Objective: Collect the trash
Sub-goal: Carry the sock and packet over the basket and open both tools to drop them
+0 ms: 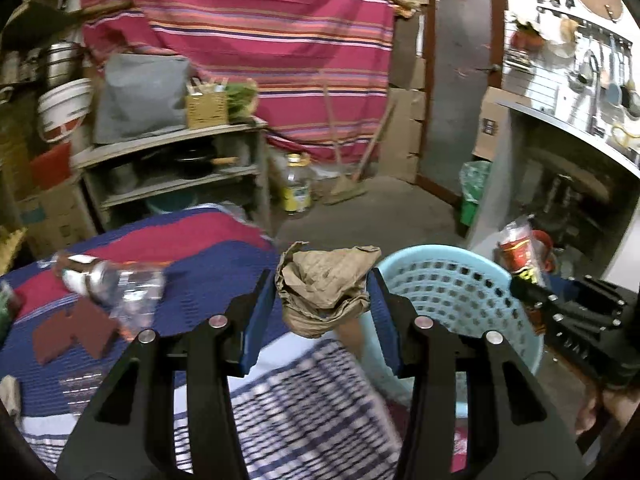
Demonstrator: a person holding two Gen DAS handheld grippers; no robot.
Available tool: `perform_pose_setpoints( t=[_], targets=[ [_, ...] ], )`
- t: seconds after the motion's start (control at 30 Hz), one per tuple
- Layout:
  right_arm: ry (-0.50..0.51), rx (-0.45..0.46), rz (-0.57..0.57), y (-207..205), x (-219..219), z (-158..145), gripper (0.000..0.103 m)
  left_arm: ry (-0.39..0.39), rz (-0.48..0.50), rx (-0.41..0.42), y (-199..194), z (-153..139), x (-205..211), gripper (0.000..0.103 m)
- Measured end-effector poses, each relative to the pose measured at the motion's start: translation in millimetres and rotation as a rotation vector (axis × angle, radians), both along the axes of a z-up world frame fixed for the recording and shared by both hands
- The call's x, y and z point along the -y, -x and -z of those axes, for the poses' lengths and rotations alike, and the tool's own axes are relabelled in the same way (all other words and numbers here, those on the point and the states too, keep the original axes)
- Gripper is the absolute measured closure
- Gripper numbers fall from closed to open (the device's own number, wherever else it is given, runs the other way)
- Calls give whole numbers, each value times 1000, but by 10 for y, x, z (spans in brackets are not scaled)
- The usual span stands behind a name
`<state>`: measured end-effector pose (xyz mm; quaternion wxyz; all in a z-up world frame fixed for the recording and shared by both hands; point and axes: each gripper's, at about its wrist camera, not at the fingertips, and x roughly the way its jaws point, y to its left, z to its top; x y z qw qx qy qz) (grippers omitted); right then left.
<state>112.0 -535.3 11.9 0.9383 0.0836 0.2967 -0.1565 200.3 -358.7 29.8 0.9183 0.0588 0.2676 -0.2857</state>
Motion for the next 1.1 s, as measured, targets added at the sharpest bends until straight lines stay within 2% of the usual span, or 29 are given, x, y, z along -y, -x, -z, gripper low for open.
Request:
perform_pose_setpoints(
  t=[0.23, 0.6, 0.73, 0.93, 1.1],
  targets=[
    [-33, -1, 42, 38, 210, 107, 73, -22, 69, -9, 29, 142, 455, 57],
    [-59, 2, 65, 62, 343, 181, 74, -34, 136, -23, 2, 164, 815, 53],
    [-63, -1, 67, 55, 361, 192, 73, -36, 135, -22, -12, 158, 810, 51],
    [-62, -1, 61, 36, 340, 189, 73, -10, 94, -27, -65, 127, 690, 38],
    [-70, -4, 55, 7, 312, 230, 73, -6, 42, -17, -131, 102, 462, 33]
  ],
)
